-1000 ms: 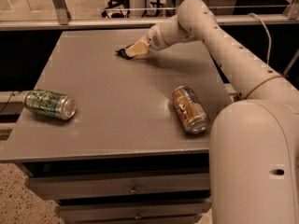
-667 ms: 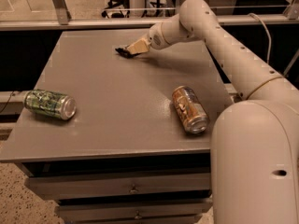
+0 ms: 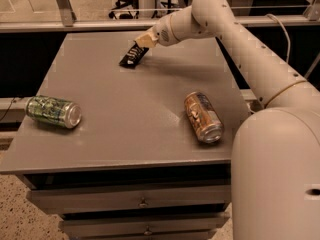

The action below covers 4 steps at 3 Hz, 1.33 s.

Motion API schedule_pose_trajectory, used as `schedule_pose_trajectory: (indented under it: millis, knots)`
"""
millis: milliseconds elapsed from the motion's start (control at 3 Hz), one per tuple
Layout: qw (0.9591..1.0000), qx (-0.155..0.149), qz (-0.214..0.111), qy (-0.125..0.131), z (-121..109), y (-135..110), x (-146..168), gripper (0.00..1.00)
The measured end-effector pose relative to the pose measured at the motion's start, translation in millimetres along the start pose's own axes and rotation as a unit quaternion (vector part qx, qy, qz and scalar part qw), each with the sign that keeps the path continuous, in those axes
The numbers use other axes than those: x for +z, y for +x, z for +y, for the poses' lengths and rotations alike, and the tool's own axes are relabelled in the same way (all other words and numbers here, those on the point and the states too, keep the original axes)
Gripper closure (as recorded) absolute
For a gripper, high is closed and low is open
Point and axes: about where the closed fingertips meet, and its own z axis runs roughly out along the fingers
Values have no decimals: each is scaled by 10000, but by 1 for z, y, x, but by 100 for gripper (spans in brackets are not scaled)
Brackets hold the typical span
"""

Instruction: Pick rxbar chocolate

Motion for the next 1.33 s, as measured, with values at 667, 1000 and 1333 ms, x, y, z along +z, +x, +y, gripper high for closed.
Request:
schedule_pose_trajectory:
  millis: [667, 1000, 1333]
  knots:
    - [9974, -497, -525, 10, 20, -59, -24, 100]
    - [9936, -715, -851, 174, 23, -89, -47, 100]
    - [9936, -715, -851, 174, 23, -89, -47, 100]
